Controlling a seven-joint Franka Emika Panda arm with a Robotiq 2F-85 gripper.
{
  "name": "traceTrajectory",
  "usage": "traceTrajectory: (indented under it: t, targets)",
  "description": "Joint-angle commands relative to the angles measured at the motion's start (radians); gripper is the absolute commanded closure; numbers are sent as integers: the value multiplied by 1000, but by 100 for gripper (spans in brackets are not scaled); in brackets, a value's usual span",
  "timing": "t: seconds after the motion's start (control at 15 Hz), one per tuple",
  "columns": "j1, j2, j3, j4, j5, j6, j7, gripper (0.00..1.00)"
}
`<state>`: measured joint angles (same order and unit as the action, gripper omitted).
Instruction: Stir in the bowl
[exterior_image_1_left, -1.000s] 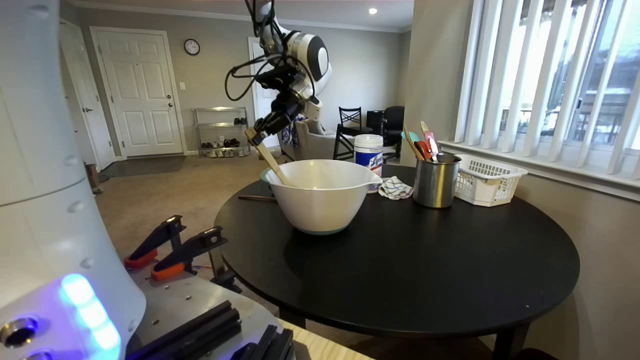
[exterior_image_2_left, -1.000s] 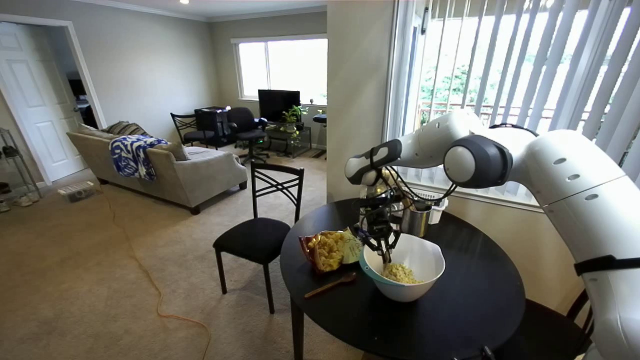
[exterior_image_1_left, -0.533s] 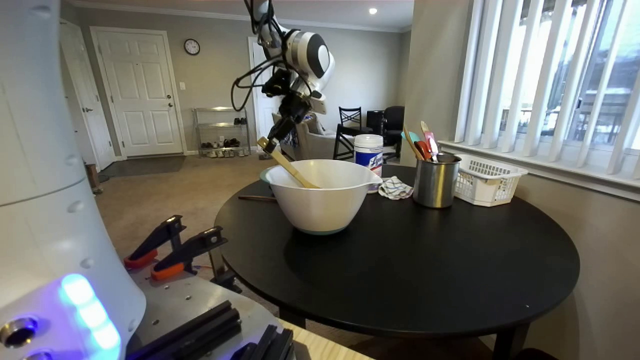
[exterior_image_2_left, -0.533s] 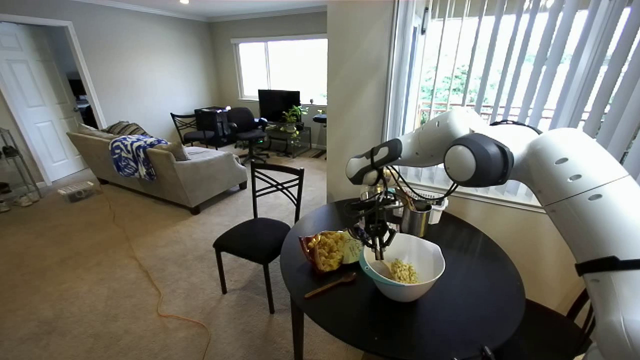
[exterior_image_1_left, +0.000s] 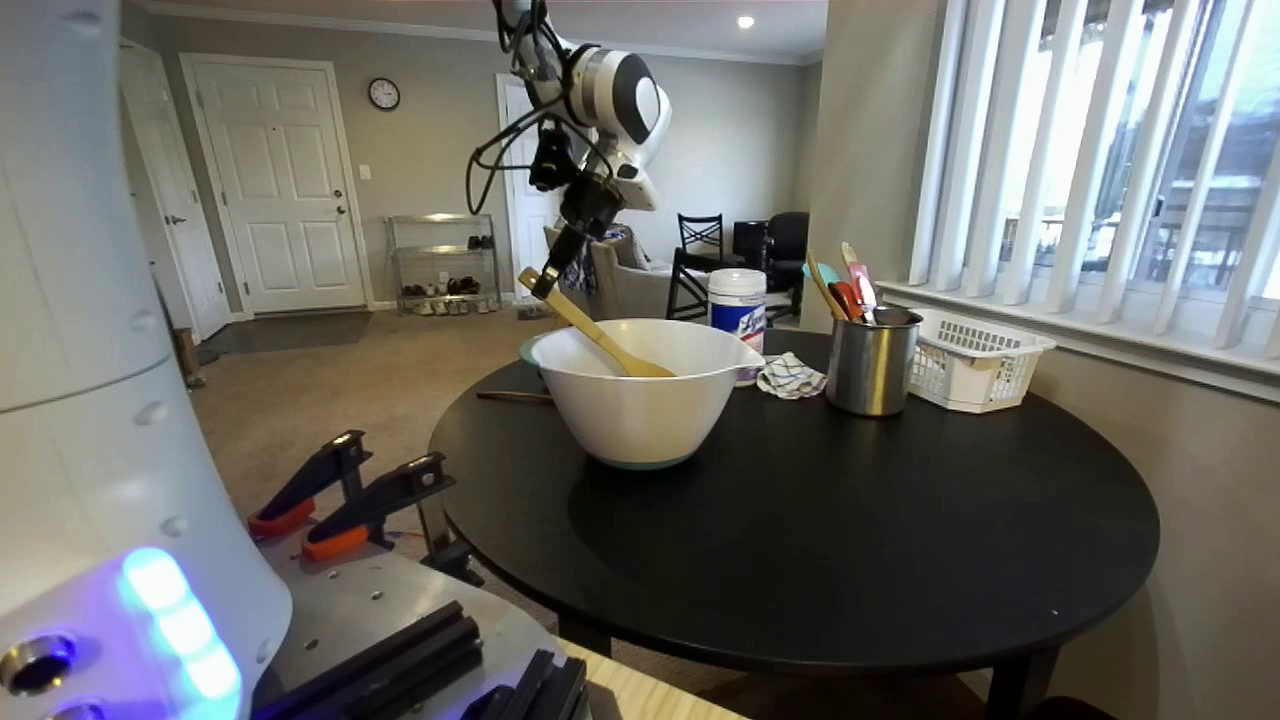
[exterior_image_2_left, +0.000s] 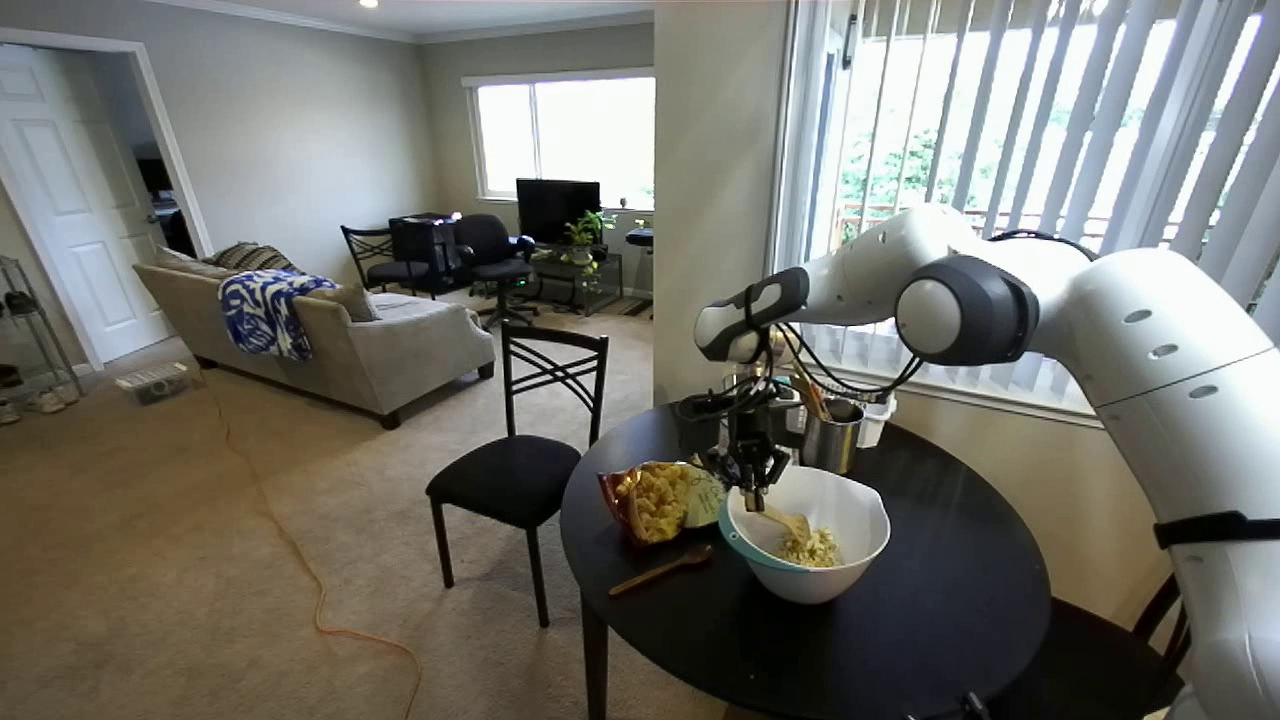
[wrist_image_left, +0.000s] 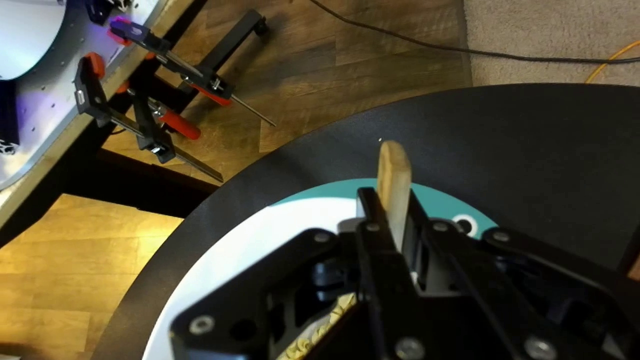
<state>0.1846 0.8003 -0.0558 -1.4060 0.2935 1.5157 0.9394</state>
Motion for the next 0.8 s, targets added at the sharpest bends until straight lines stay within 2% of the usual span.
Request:
traceTrajectory:
  t: [0.0,0.07,0.13,0.2,0.47,0.73]
  targets:
    - [-27,-52,29,-63,65,61,37,97]
    - [-31,-53,31,-67,77,74,38,97]
    - [-35,-53,35,-67,88,76,43,83]
    - [-40,-53,37,-69,99,76,42,62]
    - [-50,-67,41,-91,121,101,28,38]
    - [-63,-119,56,-160,134,217,-50,13]
